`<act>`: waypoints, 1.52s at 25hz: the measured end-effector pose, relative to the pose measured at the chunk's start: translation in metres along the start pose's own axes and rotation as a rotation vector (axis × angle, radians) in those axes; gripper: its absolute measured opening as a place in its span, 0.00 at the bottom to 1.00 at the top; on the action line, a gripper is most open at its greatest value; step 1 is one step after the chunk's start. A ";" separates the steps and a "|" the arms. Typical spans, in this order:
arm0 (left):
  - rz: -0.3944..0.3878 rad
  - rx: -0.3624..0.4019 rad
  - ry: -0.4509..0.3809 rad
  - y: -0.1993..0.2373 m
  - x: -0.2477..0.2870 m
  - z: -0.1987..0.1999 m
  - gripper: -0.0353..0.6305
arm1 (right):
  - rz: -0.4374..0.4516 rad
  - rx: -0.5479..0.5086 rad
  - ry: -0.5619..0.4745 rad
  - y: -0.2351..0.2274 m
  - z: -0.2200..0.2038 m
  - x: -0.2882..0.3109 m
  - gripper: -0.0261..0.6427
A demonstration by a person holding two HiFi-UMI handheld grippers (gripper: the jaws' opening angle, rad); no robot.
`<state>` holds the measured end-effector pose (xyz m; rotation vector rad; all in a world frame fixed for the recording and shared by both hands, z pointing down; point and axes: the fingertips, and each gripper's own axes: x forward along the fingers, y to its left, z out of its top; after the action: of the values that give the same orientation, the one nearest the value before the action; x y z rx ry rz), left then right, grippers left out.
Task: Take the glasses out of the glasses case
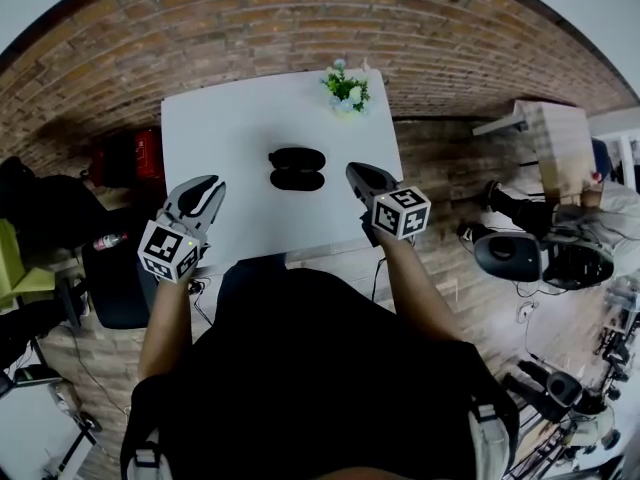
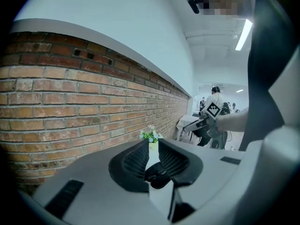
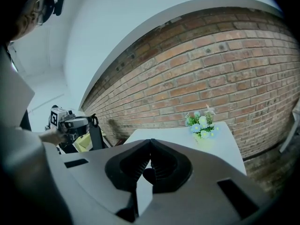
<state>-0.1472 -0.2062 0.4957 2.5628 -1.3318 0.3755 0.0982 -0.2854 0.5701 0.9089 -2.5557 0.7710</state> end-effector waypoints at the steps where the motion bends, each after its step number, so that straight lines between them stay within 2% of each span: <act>1: 0.000 -0.004 0.000 0.001 0.001 -0.001 0.15 | -0.002 -0.005 0.007 0.000 -0.001 0.003 0.06; 20: -0.030 -0.075 0.040 0.023 0.014 -0.027 0.09 | 0.012 -0.008 0.179 -0.011 -0.036 0.071 0.07; 25: -0.022 -0.097 0.052 0.035 0.010 -0.037 0.09 | 0.015 -0.003 0.220 -0.014 -0.050 0.092 0.12; 33: -0.011 -0.123 0.050 0.047 0.007 -0.051 0.08 | 0.020 -0.070 0.294 -0.015 -0.073 0.118 0.14; 38: -0.009 -0.141 0.060 0.053 0.006 -0.063 0.08 | 0.028 -0.069 0.324 -0.015 -0.083 0.132 0.15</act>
<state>-0.1947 -0.2207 0.5614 2.4222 -1.2781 0.3418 0.0190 -0.3107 0.7035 0.6666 -2.2995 0.7641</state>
